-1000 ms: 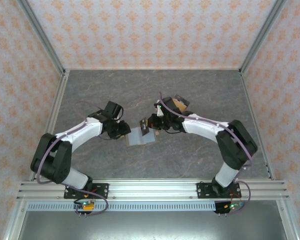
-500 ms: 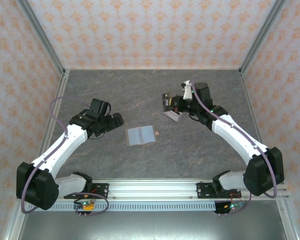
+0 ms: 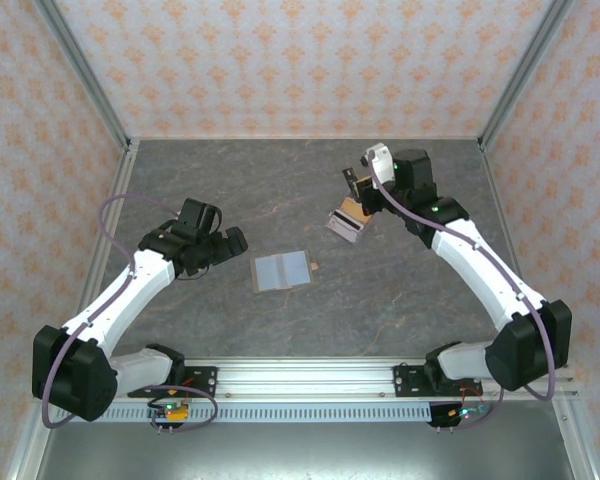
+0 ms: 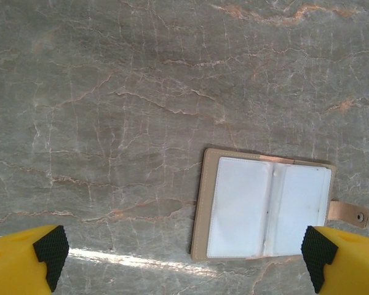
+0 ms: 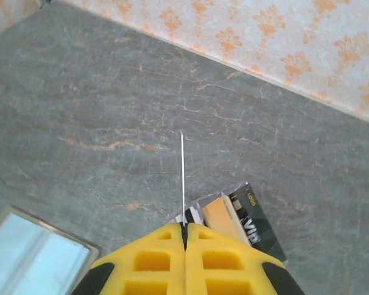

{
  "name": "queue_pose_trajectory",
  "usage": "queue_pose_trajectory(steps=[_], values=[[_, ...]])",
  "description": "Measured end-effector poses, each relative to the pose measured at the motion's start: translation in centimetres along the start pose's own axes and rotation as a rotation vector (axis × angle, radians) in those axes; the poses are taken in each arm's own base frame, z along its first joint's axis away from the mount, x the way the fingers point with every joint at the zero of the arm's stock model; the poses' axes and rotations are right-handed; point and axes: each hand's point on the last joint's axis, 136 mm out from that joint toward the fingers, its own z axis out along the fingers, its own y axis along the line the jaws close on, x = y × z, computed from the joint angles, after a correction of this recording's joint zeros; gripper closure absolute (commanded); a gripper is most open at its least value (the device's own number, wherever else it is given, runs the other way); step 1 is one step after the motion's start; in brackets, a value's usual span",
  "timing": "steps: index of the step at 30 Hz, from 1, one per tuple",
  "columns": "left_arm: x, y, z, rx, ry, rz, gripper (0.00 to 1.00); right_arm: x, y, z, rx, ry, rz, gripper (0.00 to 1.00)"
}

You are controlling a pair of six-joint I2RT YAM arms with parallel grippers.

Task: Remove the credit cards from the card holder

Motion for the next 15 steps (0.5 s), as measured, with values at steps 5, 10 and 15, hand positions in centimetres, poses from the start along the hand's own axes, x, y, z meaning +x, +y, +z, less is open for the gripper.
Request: queue_pose_trajectory(steps=[5,10,15], values=[[0.1,0.0,0.0,0.001,0.004,0.000,0.00,0.5,0.1,1.7,-0.039,0.083,-0.149,1.00],[0.4,0.4,0.3,-0.008,0.013,0.001,0.00,3.5,-0.5,5.2,-0.065,0.262,-0.236,1.00],[0.7,0.8,0.6,-0.021,0.019,0.007,0.00,7.1,-1.2,7.8,-0.076,0.409,-0.280,1.00]])
